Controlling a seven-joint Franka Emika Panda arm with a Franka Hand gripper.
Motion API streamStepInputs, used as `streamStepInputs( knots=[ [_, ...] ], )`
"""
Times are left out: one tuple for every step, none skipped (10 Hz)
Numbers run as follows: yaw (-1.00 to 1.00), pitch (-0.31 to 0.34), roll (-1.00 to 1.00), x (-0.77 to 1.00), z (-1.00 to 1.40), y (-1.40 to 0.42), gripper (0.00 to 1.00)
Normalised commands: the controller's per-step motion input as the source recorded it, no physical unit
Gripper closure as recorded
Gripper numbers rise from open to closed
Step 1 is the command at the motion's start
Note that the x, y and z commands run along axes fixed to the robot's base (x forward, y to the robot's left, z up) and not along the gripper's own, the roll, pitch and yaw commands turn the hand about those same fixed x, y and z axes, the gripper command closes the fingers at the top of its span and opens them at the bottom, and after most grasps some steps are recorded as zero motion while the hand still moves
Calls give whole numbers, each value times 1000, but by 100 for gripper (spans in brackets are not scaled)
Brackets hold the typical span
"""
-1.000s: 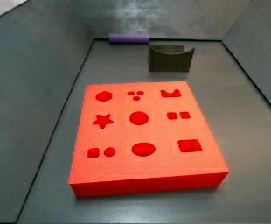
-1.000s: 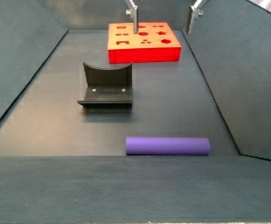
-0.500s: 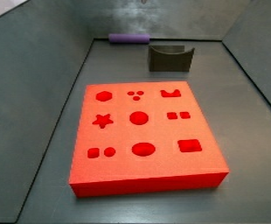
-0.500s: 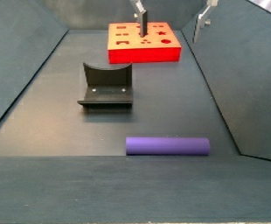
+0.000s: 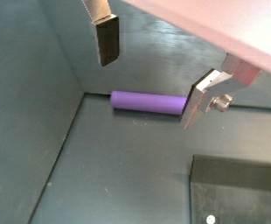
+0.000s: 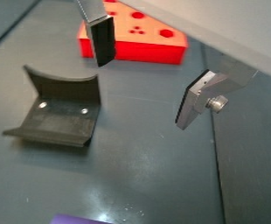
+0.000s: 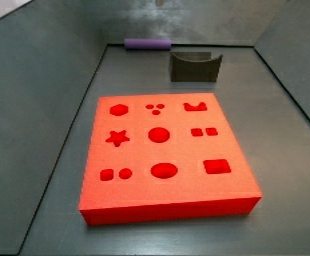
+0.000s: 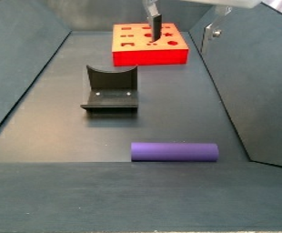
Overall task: Pick up the round object. Move up. Place the round object on the fixture. Regrasp the round object. Move to above the board. Insert the round object.
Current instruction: Pick up the round object.
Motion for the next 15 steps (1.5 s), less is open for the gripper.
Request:
streamStepInputs(
  knots=[
    [-1000, 0, 4, 0, -51, 6, 0],
    [-1000, 0, 3, 0, -54, 6, 0],
    [-954, 0, 19, 0, -151, 74, 0],
    [-851, 0, 29, 169, -297, 191, 0],
    [-769, 0, 46, 306, -406, 260, 0],
    [-751, 7, 36, 317, -449, 289, 0],
    [-743, 19, 33, 323, -480, 291, 0],
    [-737, 24, 21, 326, -500, 300, 0],
    [-731, 30, 23, 320, -517, 309, 0],
    [-723, 33, 21, 317, -523, 317, 0],
    [-731, 26, 13, 323, -517, 309, 0],
    [-743, 16, 3, 329, -497, 297, 0],
    [-749, 13, 6, 331, -491, 294, 0],
    [-749, 11, 1, 331, -486, 291, 0],
    [-734, 4, 0, 329, -483, 300, 0]
  ],
)
